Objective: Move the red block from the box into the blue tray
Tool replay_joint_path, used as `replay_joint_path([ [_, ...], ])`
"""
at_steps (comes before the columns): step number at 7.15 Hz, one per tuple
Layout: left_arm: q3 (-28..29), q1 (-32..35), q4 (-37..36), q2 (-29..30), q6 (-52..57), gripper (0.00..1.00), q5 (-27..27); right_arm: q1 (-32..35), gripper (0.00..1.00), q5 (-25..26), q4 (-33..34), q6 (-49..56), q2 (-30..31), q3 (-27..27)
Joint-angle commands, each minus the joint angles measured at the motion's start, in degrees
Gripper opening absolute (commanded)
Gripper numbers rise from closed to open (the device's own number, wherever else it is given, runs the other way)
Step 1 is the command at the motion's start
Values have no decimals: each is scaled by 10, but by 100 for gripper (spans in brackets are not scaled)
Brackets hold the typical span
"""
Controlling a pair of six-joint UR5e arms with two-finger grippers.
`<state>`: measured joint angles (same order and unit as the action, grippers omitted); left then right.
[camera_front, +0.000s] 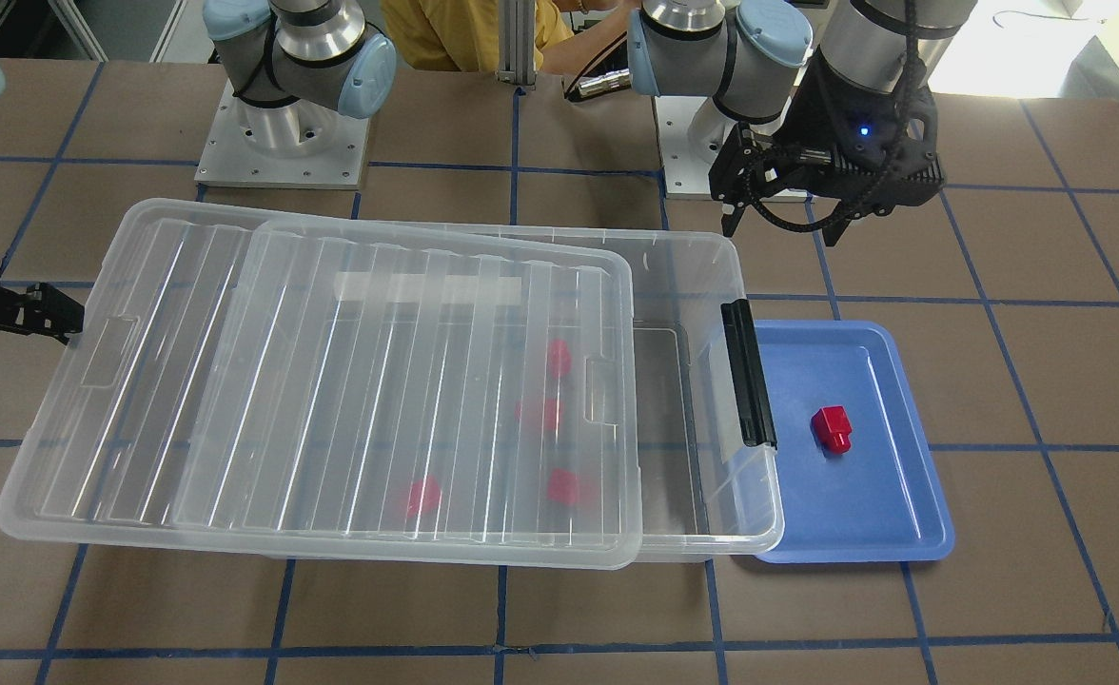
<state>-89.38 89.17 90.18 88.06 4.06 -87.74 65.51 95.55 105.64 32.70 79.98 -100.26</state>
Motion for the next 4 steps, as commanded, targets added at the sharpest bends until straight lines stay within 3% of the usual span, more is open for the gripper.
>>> replay_joint_path([
  [1,0,0,0,-1,0,100,-1,21,100,-17,0,-1,0,-2],
  [4,0,0,0,-1,1,100,-1,38,100,-26,-1,1,-2,-4],
])
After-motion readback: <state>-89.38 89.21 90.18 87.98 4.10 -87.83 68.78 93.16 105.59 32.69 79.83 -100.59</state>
